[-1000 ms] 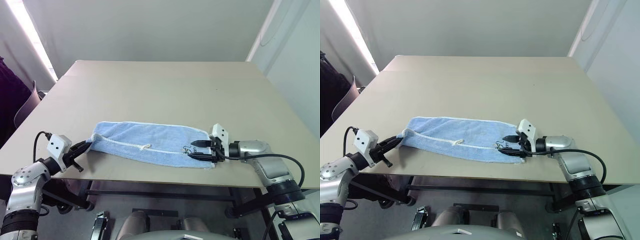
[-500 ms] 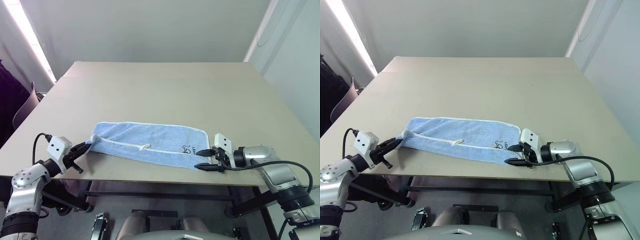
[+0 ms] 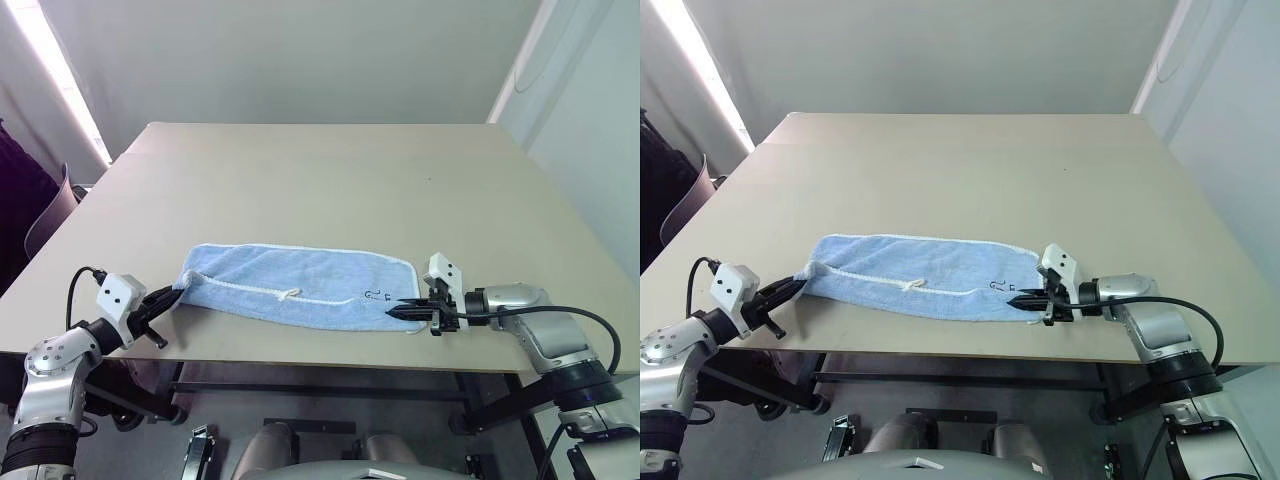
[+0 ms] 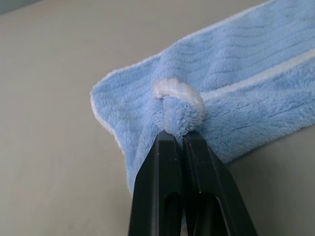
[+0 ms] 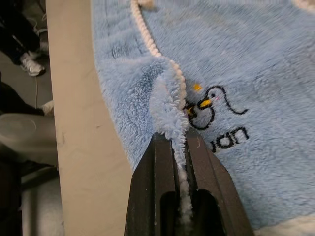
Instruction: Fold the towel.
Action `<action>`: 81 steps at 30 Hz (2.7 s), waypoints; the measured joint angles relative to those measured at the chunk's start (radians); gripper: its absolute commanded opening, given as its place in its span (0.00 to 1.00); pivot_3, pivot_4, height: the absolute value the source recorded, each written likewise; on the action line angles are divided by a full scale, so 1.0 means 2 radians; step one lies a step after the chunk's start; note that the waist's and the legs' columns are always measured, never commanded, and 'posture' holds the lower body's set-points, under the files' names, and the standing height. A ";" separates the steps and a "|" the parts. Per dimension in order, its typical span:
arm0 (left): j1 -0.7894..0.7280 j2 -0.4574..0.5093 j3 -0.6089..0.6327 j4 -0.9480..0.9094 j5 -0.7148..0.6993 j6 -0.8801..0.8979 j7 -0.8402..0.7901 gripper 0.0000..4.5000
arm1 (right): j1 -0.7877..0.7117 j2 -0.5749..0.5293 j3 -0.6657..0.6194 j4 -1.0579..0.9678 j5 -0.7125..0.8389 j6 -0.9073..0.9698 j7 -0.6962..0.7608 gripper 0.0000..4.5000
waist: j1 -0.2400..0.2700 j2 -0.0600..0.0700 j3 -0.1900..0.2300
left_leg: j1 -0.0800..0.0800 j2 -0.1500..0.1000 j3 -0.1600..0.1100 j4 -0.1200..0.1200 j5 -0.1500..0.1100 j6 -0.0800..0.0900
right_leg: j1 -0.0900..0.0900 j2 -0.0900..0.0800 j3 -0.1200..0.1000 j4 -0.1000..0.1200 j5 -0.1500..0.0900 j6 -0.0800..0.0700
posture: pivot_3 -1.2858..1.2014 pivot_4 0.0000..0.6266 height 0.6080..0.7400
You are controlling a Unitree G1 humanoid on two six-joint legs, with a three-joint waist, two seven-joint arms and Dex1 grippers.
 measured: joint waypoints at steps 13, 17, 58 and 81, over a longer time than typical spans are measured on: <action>-0.035 0.001 0.041 -0.010 -0.067 0.076 0.001 0.00 | -0.018 0.017 -0.054 0.008 0.024 -0.037 -0.015 0.01 | -0.002 0.000 0.000 | -0.001 0.000 0.000 0.000 0.000 0.000 | -0.001 0.000 0.000 0.000 0.001 0.002 | 0.52 0.00 1.00; 0.006 0.016 0.055 -0.051 -0.084 0.088 -0.026 0.00 | -0.001 0.001 -0.075 -0.002 0.033 -0.056 -0.007 0.01 | -0.001 0.000 0.000 | -0.002 0.000 0.000 -0.001 0.000 0.000 | -0.002 0.000 0.000 0.000 0.001 0.002 | 0.52 0.00 1.00; -0.294 -0.003 0.033 0.294 -0.019 -0.066 -0.092 0.00 | -0.142 0.074 -0.081 0.277 -0.038 -0.312 -0.092 0.01 | -0.032 0.000 0.000 | -0.008 -0.001 0.001 0.001 0.001 0.000 | -0.008 0.000 0.001 0.004 0.005 0.006 | 0.52 0.00 1.00; 0.005 0.002 0.061 -0.025 -0.094 0.052 -0.080 0.00 | 0.026 -0.019 -0.078 0.020 0.030 -0.138 -0.036 0.01 | 0.000 0.000 0.000 | -0.005 0.000 0.001 0.002 0.002 0.000 | -0.007 0.000 0.001 0.003 0.003 0.001 | 0.52 0.00 1.00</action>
